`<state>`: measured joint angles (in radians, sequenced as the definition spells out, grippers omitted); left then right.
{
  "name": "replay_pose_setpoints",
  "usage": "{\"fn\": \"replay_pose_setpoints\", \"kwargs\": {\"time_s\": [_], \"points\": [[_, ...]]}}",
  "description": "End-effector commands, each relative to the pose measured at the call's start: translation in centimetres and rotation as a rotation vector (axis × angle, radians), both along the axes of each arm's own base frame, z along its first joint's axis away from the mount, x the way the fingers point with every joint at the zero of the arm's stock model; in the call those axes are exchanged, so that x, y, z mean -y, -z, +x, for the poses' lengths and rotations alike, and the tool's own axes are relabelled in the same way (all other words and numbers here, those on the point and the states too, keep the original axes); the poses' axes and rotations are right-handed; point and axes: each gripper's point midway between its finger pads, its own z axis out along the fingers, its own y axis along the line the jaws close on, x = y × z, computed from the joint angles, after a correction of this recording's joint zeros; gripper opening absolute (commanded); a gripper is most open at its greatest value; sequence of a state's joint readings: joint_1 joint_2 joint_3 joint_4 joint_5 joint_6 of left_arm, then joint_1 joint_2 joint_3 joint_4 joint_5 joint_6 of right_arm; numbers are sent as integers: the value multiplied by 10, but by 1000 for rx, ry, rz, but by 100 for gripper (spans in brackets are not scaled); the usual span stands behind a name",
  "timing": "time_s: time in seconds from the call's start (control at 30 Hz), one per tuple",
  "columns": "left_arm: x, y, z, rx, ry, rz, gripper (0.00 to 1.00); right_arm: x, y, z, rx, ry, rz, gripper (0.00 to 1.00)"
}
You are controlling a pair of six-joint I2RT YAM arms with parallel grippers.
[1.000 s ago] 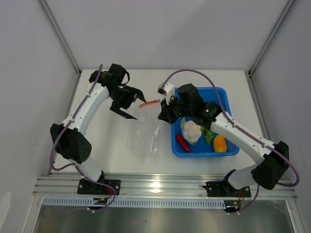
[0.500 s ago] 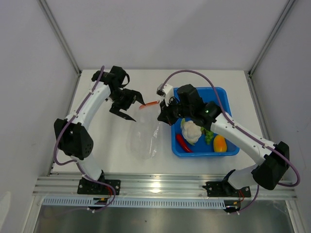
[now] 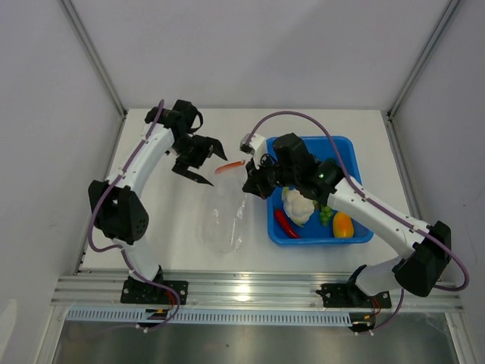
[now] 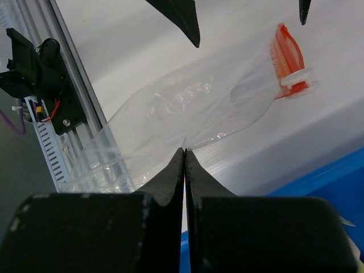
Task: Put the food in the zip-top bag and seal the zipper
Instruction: Pick up the zipper food storage bag at the center of the board.
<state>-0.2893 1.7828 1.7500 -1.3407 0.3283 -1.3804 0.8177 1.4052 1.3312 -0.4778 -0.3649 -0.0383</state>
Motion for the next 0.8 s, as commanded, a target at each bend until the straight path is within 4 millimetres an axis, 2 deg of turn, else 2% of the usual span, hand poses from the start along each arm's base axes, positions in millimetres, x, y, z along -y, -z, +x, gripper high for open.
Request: {"fn": "replay_pose_setpoints", "kwargs": {"time_s": [0.0,0.23,0.43,0.57,0.67,0.77], "points": [[-6,-10,-16,-91,-25,-7,93,-6,-25,-2,54,-30,41,0],[-8,-5,-19,-107,0,3,91,-10,-32,-1,72,-31,43,0],[-11,1,-27,-96,20,9,79,-11,-31,1,86,-24,33,0],[-12,5,-32,-107,29,10,64,-11,-30,2,88,-19,25,0],[-13,7,-35,-101,23,9,60,-11,-26,1,85,-18,18,0],[-14,8,-37,-95,19,6,61,-11,-24,0,83,-17,14,0]]}}
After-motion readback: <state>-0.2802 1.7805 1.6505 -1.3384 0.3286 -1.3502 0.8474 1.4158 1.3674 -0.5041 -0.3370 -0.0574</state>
